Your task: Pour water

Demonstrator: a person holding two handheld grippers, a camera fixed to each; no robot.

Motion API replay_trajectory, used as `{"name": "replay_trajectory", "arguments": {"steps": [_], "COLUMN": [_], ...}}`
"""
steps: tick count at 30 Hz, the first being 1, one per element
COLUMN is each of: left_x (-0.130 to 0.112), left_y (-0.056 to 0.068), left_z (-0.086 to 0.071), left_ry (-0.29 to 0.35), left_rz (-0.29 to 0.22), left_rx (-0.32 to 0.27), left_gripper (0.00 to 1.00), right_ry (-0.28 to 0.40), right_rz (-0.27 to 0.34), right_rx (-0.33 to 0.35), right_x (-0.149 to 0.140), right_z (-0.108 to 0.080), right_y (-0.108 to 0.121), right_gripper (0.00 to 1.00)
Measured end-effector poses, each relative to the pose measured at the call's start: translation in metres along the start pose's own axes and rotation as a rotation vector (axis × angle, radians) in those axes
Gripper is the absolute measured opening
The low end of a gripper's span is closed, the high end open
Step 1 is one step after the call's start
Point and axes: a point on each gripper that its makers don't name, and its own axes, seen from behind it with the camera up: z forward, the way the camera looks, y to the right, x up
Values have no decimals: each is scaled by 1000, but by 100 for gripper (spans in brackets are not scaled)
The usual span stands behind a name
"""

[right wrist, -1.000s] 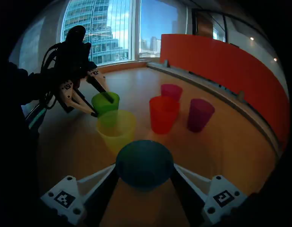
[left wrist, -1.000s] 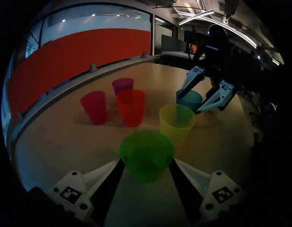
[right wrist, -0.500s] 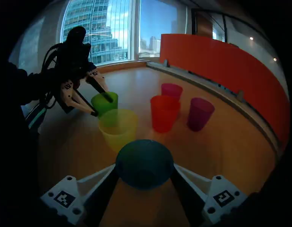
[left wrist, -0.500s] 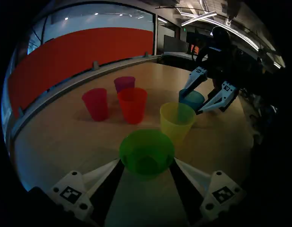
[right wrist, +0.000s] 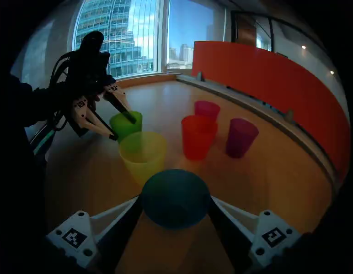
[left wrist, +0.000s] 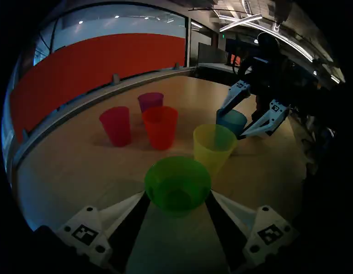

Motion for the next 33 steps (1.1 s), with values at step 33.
{"name": "replay_trajectory", "arguments": {"steps": [33], "left_x": [-24], "left_y": [-1], "left_z": [-12], "left_ry": [-58], "left_rz": [21], "left_rx": [28], "left_gripper": [84], "right_ry": [-29], "right_rz": [15], "right_rx": [-42], "right_x": [-29], "right_z": [-13], "right_y": [2], "right_gripper": [100]}}
